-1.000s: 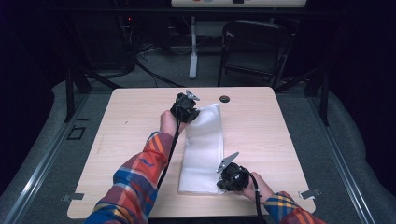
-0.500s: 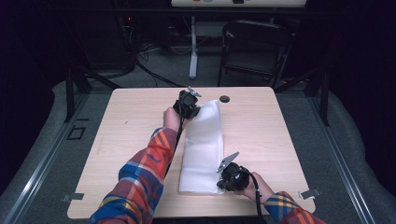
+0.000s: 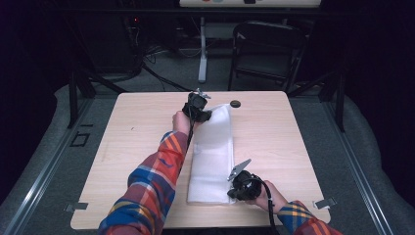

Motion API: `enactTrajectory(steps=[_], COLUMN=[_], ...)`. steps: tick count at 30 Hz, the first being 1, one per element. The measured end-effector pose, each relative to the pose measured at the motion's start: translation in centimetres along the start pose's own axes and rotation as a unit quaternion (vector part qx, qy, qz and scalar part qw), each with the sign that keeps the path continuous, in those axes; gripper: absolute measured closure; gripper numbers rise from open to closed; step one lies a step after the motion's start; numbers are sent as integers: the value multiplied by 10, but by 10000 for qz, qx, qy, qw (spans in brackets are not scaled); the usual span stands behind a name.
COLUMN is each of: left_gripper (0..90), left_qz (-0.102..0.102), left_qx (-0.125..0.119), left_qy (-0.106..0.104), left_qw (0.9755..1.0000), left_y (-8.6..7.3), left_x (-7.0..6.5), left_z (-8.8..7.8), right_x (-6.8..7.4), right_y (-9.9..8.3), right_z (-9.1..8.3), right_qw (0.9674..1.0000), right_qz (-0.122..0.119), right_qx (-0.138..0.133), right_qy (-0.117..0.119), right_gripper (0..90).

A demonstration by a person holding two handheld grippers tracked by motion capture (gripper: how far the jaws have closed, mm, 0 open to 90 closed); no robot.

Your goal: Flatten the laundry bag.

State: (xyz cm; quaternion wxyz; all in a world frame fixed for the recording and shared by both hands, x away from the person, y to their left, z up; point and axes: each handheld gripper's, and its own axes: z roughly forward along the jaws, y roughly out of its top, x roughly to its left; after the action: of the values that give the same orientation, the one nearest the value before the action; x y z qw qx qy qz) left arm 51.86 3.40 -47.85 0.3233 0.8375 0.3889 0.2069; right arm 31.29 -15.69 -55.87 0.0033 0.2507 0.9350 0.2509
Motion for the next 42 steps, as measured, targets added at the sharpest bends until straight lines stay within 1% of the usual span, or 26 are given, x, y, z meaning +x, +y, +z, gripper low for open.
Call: enactTrajectory(steps=[1, 2, 3, 5, 7, 10, 12, 15, 17, 19, 21, 23, 24, 25, 27, 29, 31, 32, 33, 34, 36, 38, 39, 40, 41, 42], left_gripper=[491, 442, 377, 246, 182, 157, 152, 137, 130, 121, 115, 110, 108, 107, 106, 107, 106, 105, 104, 104, 100, 98, 97, 97, 97, 96], left_qz=[-8, 3, 3, -6, -55, -62, -59, -73, 1, 27, 59, 82, 108, 138, 157, 204, 255, 287, 305, 312, 381, 374, 373, 439, 457, 493], left_qx=[-18, -13, 15, 26, 17, 49, 93, 225, 253, 304, 343, 340, 354, 367, 370, 376, 385, 392, 389, 404, 424, 434, 423, 468, 497, 523], left_qy=[-33, -13, -7, 3, -6, -91, -179, -428, -468, -532, -629, -657, -700, -725, -813, -859, -909, -928, -953, -968, -964, -1030, -1049, -1078, -1094, -1119], left_qw=[10000, 10000, 10000, 10000, 10000, 9999, 9998, 9988, 9986, 9981, 9974, 9972, 9969, 9966, 9959, 9954, 9948, 9945, 9942, 9940, 9937, 9930, 9929, 9921, 9917, 9911], left_y=[0, 1, 1, 1, 1, 1, 1, 0, -3, -7, -11, -15, -18, -20, -26, -31, -36, -39, -42, -45, -49, -55, -58, -61, -64, -67], left_x=[0, 0, -1, 0, 2, 2, 2, -1, -4, -8, -9, -12, -13, -15, -17, -20, -23, -25, -27, -29, -33, -37, -39, -41, -44, -47], left_z=[-1, -2, -3, -5, -6, -8, -10, -15, -17, -20, -24, -27, -30, -32, -37, -41, -46, -49, -51, -53, -57, -59, -61, -62, -63, -64], right_x=[0, 0, 0, 0, 0, -1, -1, -1, -1, -1, -1, 0, 1, 2, 1, 1, 0, -1, -2, -3, -5, -7, -8, -9, -10, -10], right_y=[0, 0, 0, 0, 0, 0, 0, 0, 0, 0, 1, 3, 4, 5, 7, 8, 8, 8, 8, 8, 7, 7, 6, 6, 5, 4], right_z=[0, 0, 0, 0, 0, 0, 0, 0, -1, -1, -1, -3, -4, -6, -9, -13, -15, -17, -18, -19, -21, -24, -24, -26, -27, -28], right_qw=[10000, 10000, 10000, 10000, 10000, 9999, 10000, 10000, 10000, 10000, 9999, 9999, 9999, 9999, 9997, 9997, 9993, 9989, 9987, 9984, 9981, 9978, 9975, 9973, 9970, 9970], right_qz=[6, 4, -13, -4, -5, -62, -30, -15, 66, 66, 101, 40, 86, 108, 180, 216, 336, 413, 448, 475, 543, 554, 620, 639, 653, 653], right_qx=[-14, -32, 22, 16, 16, 39, -3, 4, 29, 51, 65, 152, 115, 118, 131, 69, -14, -35, -18, -59, -63, -68, -131, -104, -176, -155], right_qy=[-7, -9, -17, -5, -12, -69, -34, -22, 1, 7, 96, 3, -3, -24, -36, -94, -161, -209, -238, -286, -268, -345, -300, -342, -384, -388], right_gripper=[900, 900, 900, 900, 900, 900, 900, 900, 898, 874, 823, 756, 701, 622, 510, 423, 342, 276, 233, 221, 161, 142, 136, 133, 124, 118])
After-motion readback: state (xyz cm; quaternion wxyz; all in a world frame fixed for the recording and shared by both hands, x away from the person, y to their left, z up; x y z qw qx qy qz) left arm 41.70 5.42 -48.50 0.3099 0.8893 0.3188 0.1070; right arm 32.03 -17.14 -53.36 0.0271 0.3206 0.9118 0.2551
